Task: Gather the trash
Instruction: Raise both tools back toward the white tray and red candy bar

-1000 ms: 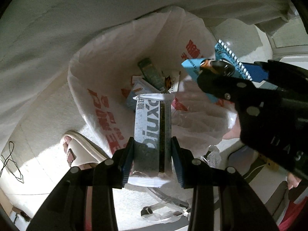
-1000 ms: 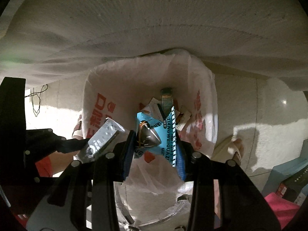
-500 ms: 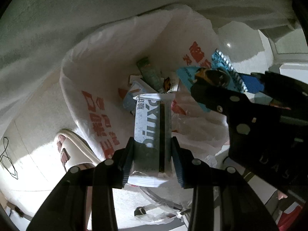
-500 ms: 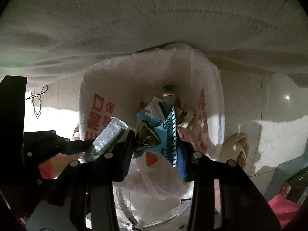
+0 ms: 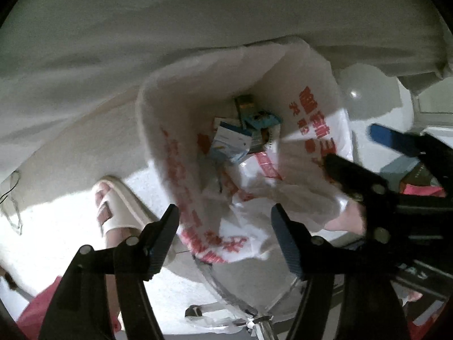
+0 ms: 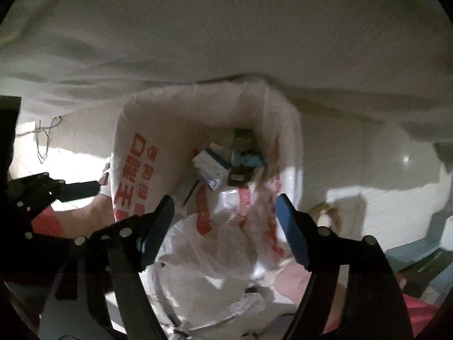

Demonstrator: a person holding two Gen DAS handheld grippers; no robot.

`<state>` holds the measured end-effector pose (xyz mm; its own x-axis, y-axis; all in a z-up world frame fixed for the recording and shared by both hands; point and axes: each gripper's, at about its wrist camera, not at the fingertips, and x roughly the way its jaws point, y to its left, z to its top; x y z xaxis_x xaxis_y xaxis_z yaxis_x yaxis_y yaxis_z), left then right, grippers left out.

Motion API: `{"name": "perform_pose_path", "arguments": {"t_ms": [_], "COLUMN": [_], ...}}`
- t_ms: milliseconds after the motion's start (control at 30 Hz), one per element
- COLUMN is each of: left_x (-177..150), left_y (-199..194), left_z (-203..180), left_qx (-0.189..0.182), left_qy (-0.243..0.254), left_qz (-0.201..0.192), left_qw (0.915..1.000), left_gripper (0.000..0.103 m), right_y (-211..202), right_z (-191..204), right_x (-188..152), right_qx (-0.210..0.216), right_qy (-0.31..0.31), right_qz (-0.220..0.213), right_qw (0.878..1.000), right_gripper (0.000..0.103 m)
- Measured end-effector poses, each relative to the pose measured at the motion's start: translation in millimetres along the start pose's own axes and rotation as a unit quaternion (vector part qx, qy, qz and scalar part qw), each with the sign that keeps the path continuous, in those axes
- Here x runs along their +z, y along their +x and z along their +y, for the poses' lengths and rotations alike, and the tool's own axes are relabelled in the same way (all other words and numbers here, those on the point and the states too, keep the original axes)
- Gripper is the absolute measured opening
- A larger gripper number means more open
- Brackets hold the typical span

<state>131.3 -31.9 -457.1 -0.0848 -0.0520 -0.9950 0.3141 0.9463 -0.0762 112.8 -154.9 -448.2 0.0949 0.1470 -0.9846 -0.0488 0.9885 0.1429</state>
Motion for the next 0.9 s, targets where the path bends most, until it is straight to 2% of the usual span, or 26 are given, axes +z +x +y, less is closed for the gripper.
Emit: {"name": "perform_pose_path", "arguments": {"t_ms": [67, 233, 333, 467, 533, 667, 900], "left_x": [-6, -25, -32, -45, -51, -59, -58], "left_y": [-12, -50, -68, -103, -124, -180, -266], "left_z": [-2, -6, -8, -5, 3, 14, 27], "left_qx": [0.025, 0.016, 0.011, 0.008, 0.0, 0.011, 0.008], "left_qy": [0.002, -0.011, -0.017, -0.032, -0.039, -0.045, -0.044], "left_qz": [-0.021, -0.066, -0.065, -0.062, -0.072, -0.1, -0.129], "left_qw": [0.9995, 0.9976, 0.9977, 0.9976, 0.9966, 0.9939, 0.9906], "left_gripper": [0.066, 0.066, 0.066, 0.068, 0.068, 0.073, 0.079], "right_y": [-16, -62, -95, -135, -154, -197, -264], "right_z": [4, 13, 17, 25, 28, 34, 37], "right_x": [-3, -16, -24, -31, -32, -33, -19], "right_qx": [-0.008, -0.02, -0.042, -0.066, -0.061, -0.054, -0.027], "right_qy": [-0.009, -0.007, -0.021, -0.05, -0.068, -0.117, -0.168], "right_qz": [-0.015, -0.069, -0.106, -0.124, -0.133, -0.151, -0.164], "right_qw": [1.0, 0.997, 0.993, 0.989, 0.987, 0.98, 0.972], "right_gripper": [0.079, 0.08, 0.081, 0.082, 0.082, 0.086, 0.087]}}
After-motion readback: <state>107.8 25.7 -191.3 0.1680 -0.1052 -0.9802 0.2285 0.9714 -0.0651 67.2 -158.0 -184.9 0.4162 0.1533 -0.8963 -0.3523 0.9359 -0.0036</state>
